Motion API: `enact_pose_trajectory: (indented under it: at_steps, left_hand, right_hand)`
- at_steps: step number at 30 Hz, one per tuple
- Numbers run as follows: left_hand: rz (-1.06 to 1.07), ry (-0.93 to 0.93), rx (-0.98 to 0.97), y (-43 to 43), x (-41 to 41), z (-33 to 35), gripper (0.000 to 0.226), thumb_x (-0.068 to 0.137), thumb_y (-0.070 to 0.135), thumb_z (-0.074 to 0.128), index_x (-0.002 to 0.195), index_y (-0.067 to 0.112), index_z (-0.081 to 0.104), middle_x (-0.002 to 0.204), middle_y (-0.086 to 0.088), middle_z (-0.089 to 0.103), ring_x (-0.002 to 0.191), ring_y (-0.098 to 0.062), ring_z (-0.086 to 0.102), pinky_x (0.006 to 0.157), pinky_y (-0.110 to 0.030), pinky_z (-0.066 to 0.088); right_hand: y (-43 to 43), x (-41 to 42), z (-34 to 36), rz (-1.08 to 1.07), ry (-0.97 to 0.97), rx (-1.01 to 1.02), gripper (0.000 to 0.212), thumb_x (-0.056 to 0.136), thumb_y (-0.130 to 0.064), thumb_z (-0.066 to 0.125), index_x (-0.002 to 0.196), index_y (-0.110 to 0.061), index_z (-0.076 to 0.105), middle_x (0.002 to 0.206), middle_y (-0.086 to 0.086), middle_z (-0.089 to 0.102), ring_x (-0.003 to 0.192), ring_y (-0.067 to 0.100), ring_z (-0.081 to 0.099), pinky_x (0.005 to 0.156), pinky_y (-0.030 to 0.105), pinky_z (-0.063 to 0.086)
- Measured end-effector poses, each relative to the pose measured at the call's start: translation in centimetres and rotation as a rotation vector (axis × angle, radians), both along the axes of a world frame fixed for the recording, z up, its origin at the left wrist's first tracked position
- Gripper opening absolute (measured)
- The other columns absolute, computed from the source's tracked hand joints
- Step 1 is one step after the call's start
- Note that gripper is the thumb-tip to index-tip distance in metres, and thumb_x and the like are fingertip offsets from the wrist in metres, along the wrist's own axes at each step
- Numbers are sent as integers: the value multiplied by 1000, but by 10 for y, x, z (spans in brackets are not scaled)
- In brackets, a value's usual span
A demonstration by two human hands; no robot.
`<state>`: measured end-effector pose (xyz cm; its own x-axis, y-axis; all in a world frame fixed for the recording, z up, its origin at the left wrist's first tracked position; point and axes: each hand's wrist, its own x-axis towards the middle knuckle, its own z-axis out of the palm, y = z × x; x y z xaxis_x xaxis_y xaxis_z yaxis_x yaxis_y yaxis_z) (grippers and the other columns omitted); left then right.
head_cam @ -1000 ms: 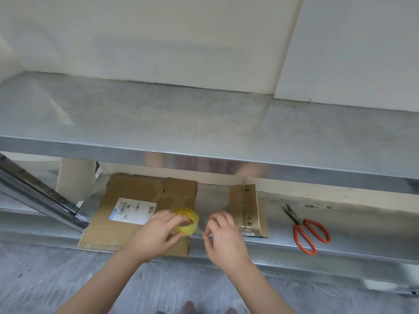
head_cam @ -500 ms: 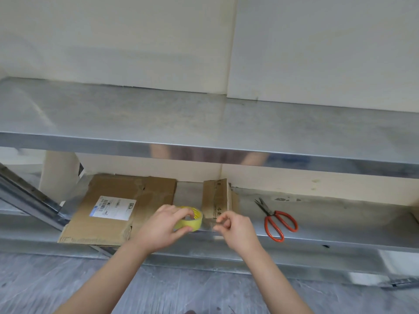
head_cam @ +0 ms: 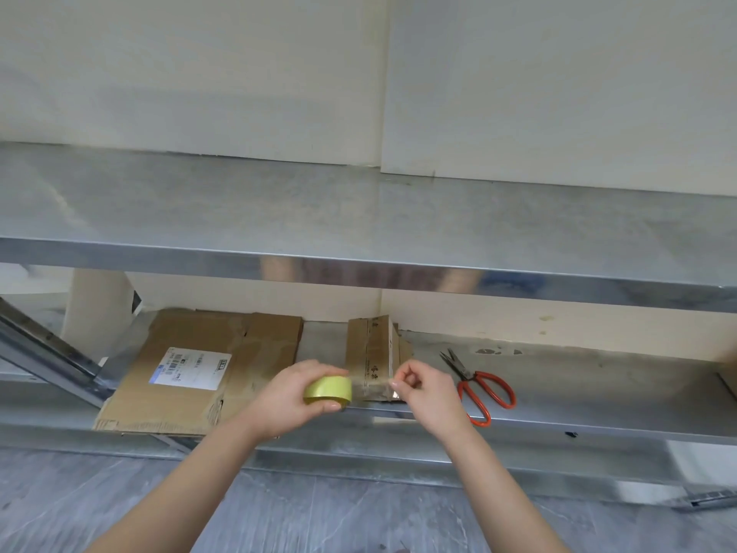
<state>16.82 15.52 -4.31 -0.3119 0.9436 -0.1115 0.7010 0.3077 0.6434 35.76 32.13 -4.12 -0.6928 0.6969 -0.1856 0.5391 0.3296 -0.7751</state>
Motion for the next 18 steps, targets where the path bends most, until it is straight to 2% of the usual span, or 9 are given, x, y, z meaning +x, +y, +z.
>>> enact_pose_trajectory:
  at_steps: [2, 4, 5, 7, 9, 10, 13, 16, 18]
  left_hand:
    - [132, -99, 89, -3, -1, -2, 32, 83, 27, 74, 109, 43, 63, 108, 23, 61, 100, 7, 54, 84, -13, 40]
    - [250, -187, 129, -3, -4, 0, 34, 84, 12, 71, 98, 42, 67, 100, 20, 67, 94, 4, 59, 79, -15, 43]
    - [254, -234, 104, -3, -6, 2, 32, 84, 12, 71, 97, 41, 68, 99, 18, 68, 94, 1, 60, 78, -17, 44]
    - [194, -381, 23, -5, -9, 6, 26, 84, 27, 74, 104, 41, 67, 104, 15, 67, 98, -4, 60, 81, -23, 48]
    - [157, -517, -25, -8, -9, 10, 32, 81, 43, 72, 112, 42, 65, 110, 14, 66, 102, -6, 60, 84, -23, 50]
    - [160, -520, -26, -9, -10, 9, 33, 82, 47, 71, 114, 42, 64, 111, 15, 65, 103, -5, 60, 85, -24, 50]
    - [189, -338, -21, -11, -13, 1, 29, 84, 42, 70, 113, 41, 64, 114, 18, 63, 106, -5, 57, 89, -27, 50]
    - [195, -210, -15, -12, -18, -6, 28, 83, 39, 73, 109, 41, 64, 113, 20, 61, 106, -3, 55, 90, -25, 47]
    - [192, -18, -29, -14, -23, -11, 31, 82, 39, 73, 112, 39, 64, 113, 20, 62, 108, -1, 54, 92, -22, 41]
  right_hand:
    - [6, 2, 2, 14, -5, -1, 20, 86, -25, 70, 69, -26, 59, 62, -11, 56, 57, 0, 47, 57, 10, 39]
    - [10, 1, 5, 42, -10, 2, 20, 85, -26, 70, 67, -27, 60, 62, -11, 56, 58, 0, 48, 58, 11, 40]
    - [10, 1, 5, 54, -19, 6, 20, 85, -27, 70, 68, -27, 60, 63, -10, 57, 59, 0, 48, 60, 12, 41]
    - [11, 1, 6, 63, -45, 18, 19, 85, -26, 69, 69, -26, 59, 67, -8, 59, 63, 3, 51, 63, 16, 43]
    - [11, 2, 6, 50, -55, -8, 18, 86, -25, 69, 71, -24, 59, 73, -5, 63, 70, 8, 56, 66, 19, 44]
    - [11, 3, 7, 41, -49, -37, 17, 87, -25, 69, 73, -21, 59, 76, -3, 66, 73, 10, 58, 67, 20, 44]
    - [4, 1, 9, 58, -31, -135, 15, 88, -24, 68, 79, -16, 61, 76, -2, 72, 72, 4, 62, 71, 21, 48]
    - [-2, -1, 10, 78, -38, -144, 15, 89, -25, 68, 80, -16, 60, 74, -4, 73, 69, 1, 63, 68, 17, 47]
    - [-3, -1, 12, 82, -23, -134, 15, 89, -25, 68, 78, -18, 60, 73, -5, 73, 68, -1, 63, 65, 13, 44]
